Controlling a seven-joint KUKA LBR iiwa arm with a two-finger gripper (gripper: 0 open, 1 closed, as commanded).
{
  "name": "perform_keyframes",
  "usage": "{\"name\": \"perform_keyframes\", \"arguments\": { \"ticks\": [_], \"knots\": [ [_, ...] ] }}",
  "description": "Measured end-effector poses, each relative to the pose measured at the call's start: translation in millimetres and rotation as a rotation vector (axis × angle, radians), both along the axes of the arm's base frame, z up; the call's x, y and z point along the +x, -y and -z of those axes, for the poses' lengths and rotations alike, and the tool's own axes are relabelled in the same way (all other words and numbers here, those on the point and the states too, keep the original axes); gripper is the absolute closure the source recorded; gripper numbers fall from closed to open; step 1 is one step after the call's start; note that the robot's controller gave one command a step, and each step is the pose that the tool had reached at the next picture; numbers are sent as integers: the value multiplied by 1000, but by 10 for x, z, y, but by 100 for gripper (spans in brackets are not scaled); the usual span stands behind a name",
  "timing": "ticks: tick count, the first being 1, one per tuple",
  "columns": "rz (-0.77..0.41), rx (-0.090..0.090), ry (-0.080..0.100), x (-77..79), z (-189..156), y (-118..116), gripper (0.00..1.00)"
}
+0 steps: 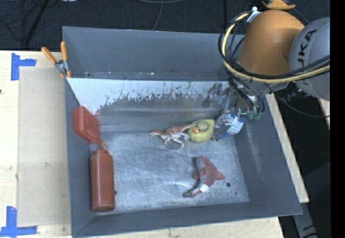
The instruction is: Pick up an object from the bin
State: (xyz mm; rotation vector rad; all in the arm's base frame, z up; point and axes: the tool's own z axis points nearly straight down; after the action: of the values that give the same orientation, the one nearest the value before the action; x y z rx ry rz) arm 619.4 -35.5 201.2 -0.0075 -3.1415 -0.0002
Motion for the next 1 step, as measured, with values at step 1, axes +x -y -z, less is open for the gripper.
{"name": "perform_keyframes", "arguments": {
  "ticks": [1],
  "knots": [
    [-5, 0, 5, -438, 481, 235, 0]
  ]
}}
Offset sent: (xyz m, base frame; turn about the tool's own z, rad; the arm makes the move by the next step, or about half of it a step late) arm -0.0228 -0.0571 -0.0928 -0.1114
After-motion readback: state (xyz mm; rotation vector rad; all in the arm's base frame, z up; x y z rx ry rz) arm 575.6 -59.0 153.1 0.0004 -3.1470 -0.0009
